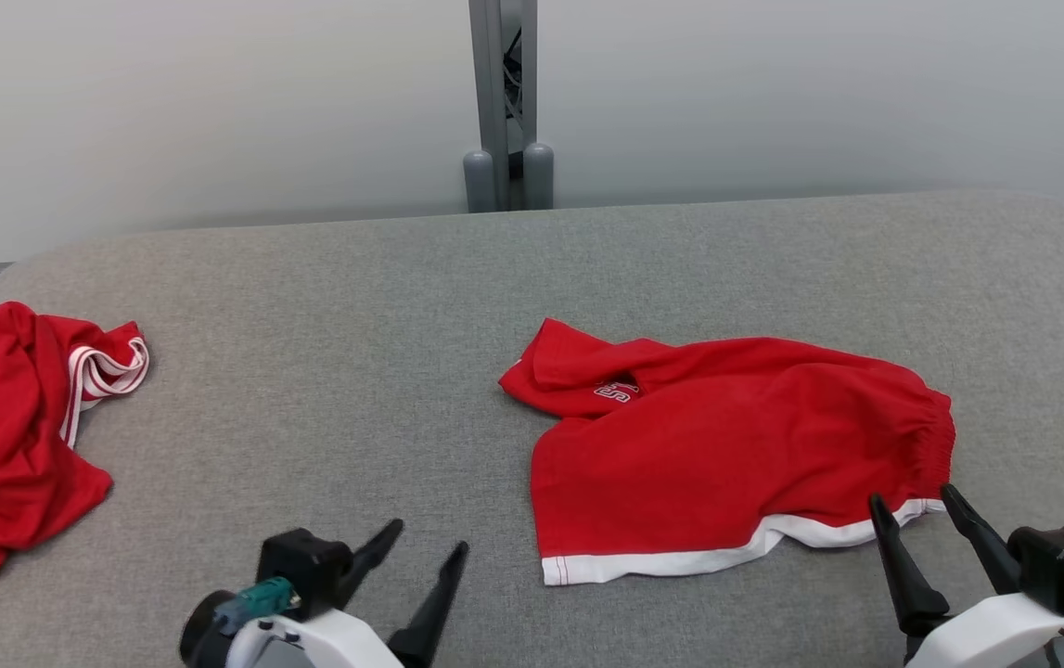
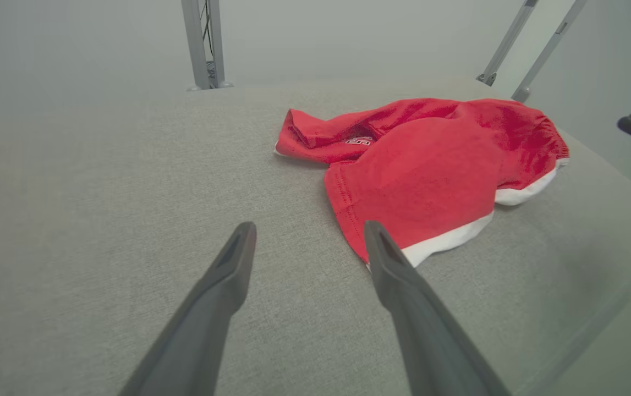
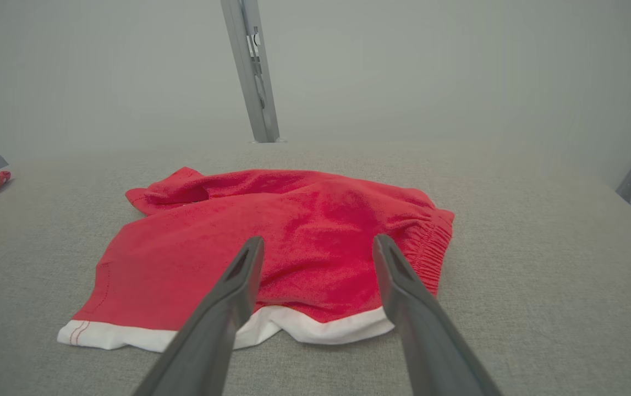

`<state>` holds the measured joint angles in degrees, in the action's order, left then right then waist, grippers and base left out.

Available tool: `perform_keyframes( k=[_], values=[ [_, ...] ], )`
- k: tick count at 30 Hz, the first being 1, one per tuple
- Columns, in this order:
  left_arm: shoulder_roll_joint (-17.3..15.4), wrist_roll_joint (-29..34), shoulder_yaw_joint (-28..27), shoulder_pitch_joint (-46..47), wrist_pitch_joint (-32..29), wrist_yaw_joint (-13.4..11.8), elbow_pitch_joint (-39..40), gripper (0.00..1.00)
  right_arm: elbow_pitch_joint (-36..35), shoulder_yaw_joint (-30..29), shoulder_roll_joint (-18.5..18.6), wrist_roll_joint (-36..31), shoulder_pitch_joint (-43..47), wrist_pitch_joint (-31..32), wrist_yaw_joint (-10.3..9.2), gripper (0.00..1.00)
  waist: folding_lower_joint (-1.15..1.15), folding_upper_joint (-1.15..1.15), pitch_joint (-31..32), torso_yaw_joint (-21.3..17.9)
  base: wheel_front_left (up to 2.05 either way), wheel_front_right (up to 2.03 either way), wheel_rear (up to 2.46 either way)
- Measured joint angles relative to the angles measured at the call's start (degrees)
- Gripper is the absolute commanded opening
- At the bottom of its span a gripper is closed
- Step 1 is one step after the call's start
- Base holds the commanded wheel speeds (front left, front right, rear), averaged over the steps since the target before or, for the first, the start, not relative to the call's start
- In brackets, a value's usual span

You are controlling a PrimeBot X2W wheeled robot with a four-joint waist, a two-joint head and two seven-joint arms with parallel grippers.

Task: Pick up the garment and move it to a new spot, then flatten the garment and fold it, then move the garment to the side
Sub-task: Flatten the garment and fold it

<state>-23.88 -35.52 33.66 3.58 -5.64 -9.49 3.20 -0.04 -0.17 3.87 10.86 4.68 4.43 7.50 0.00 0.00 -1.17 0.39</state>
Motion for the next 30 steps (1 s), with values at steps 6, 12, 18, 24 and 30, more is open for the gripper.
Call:
perform_keyframes(
  k=[6,12,18,24,30],
  values=[
    [3.21,-0.53,6.34,1.99,-3.97,4.58,-1.85,1.00,-1.68,-1.56,2.92,-0.47,1.64,2.63,0.00,1.00,0.00,0.00,-2.71,-2.35,0.00,0.00,0.00],
    [5.19,-0.47,8.76,4.00,-4.44,6.55,-4.98,1.00,-2.88,-2.82,4.13,-0.64,1.24,3.21,0.00,1.00,0.00,0.00,-5.53,-4.42,0.00,0.00,0.00],
    [6.32,-0.96,8.73,7.31,-4.94,8.05,-9.23,1.00,-2.54,-2.90,4.44,-0.56,-1.77,3.20,0.00,1.00,0.01,0.00,-9.14,-5.53,0.00,0.00,0.00],
    [7.32,-1.32,8.75,10.34,-5.23,9.18,-13.32,1.00,0.18,-1.24,5.36,-0.26,-5.16,3.18,0.00,1.00,0.01,0.00,-13.20,-5.85,0.00,0.00,0.00],
    [8.17,-1.27,8.67,13.38,-4.89,9.89,-15.71,0.28,4.60,0.55,6.37,0.98,-8.14,3.87,0.00,1.00,0.00,0.00,-16.66,-5.64,0.00,0.00,0.00]
  ],
)
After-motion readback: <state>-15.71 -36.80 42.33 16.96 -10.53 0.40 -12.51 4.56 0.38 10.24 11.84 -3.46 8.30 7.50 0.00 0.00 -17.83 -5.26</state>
